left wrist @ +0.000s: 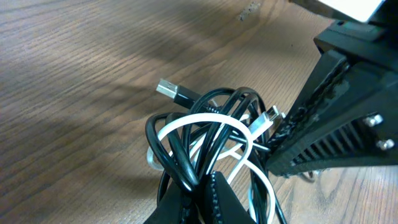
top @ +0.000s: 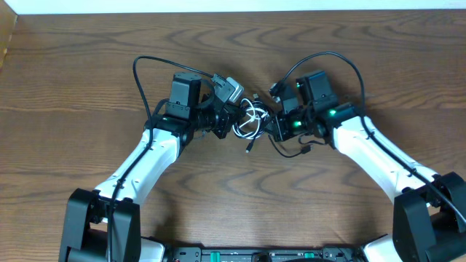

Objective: Untangle cables

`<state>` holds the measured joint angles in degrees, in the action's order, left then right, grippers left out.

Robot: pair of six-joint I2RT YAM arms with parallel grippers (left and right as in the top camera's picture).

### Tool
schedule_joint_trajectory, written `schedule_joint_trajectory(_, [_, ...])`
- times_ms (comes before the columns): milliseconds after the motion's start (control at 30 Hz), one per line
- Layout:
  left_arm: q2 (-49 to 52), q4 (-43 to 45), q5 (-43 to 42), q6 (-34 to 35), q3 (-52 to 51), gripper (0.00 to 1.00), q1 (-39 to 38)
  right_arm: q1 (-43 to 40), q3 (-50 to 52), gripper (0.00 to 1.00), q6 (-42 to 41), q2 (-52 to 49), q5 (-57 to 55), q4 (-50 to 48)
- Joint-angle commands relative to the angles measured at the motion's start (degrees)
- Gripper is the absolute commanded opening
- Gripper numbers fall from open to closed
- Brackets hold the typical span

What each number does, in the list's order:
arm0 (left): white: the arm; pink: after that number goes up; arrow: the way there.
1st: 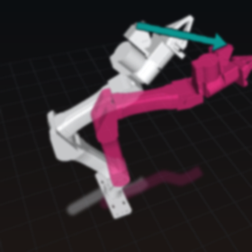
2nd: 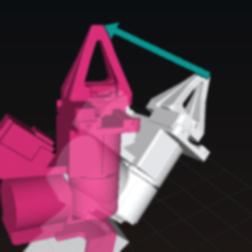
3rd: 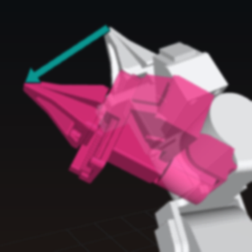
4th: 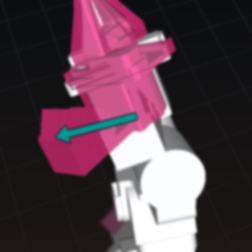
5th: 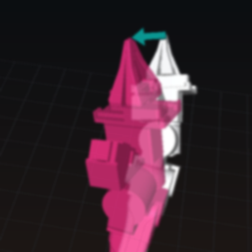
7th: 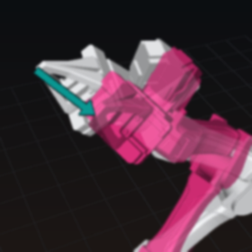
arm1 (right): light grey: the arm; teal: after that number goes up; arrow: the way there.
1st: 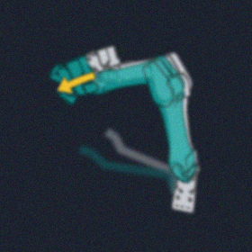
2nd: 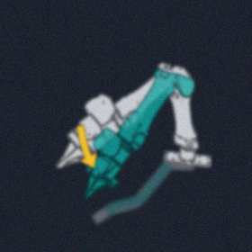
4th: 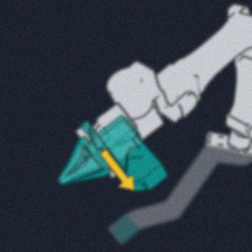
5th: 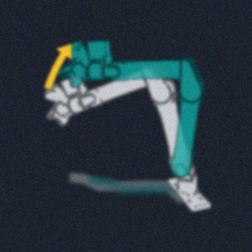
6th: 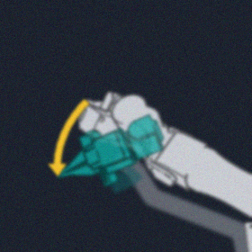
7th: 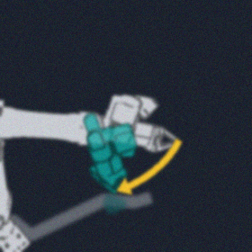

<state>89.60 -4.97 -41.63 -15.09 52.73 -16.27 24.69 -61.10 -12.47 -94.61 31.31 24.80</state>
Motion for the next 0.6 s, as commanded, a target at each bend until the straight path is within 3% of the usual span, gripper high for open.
schedule_joint_trajectory(0, [0.22,-0.74,-5.55,-0.74,0.0,0.08,-1.62,2.71,-0.98,0.01,-5.35,0.2,-2.1,-1.64])
schedule_joint_trajectory(267, [0.24,-1.7,-5.29,-0.74,0.0,0.28,-1.6,6.01,-0.98,0.01,-6.82,-0.74,-9.38,-1.29])
schedule_joint_trajectory(400, [0.57,-1.88,-5.27,-0.7,-0.02,0.31,-1.6,6.16,-0.98,0.01,-6.82,-2.82,-9.38,-1.7])
schedule_joint_trajectory(433, [0.68,-2.08,-5.01,-0.63,-0.02,0.38,-1.6,6.14,-0.98,0.01,-6.82,-3.5,-9.35,-2.05])
schedule_joint_trajectory(467, [0.74,-2.25,-3.63,0.2,-0.02,0.51,-1.6,6.03,-0.98,0.01,-6.8,-4.04,-9.35,-2.36])
schedule_joint_trajectory(567, [0.81,-3.58,3.98,5.88,-0.02,0.53,-1.6,5.53,-0.98,0.01,-6.8,-4.57,-9.03,-2.82])
